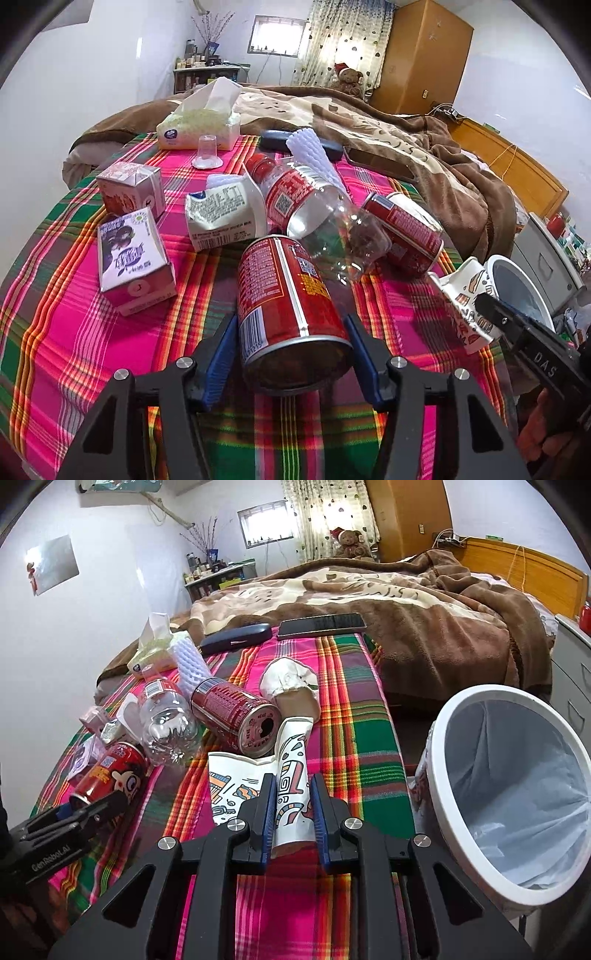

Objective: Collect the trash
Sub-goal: 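Carry the cup and the red can over the white trash bin with both tools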

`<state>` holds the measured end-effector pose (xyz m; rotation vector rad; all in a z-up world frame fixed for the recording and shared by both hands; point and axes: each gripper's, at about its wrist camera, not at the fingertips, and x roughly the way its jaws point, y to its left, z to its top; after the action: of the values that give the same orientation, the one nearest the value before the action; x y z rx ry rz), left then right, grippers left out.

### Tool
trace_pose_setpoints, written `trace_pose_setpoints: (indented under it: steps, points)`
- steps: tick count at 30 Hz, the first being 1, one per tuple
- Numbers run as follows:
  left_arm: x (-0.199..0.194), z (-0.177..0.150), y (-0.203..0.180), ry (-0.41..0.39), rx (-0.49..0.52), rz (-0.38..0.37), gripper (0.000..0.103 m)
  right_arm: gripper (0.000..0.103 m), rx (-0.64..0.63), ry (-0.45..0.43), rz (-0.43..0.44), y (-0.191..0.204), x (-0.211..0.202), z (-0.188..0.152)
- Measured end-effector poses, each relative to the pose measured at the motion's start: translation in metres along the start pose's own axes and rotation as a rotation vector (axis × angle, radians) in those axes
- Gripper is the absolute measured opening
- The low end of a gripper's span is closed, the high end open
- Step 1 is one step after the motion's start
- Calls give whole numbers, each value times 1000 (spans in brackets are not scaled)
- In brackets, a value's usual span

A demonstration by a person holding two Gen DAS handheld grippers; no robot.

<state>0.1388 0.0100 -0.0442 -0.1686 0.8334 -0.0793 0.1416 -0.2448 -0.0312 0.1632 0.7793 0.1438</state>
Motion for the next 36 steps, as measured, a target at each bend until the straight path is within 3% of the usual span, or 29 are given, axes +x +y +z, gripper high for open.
trace_pose_setpoints:
  steps: [5, 8, 11, 13, 15, 24, 36]
  points:
    - [11, -4, 8, 40, -45, -24, 58, 19, 6, 2, -1, -1, -1, -2]
    - [10, 0, 10, 24, -47, 2, 72, 19, 12, -5, -4, -2, -3, 0]
    - [16, 6, 13, 42, -70, -2, 72, 19, 12, -10, -4, -2, -5, 0]
    - [16, 8, 14, 41, -68, 5, 70, 19, 9, -11, -8, -2, -4, 0]
    - [17, 9, 11, 41, -43, 9, 55, 19, 16, -8, -9, -3, -3, -1]
    - [-1, 7, -4, 5, -2, 2, 53, 19, 30, -27, -5, -5, -10, 0]
    - [-30, 15, -55, -52, 90, -65, 53, 19, 93, -108, -32, -38, -42, 8]
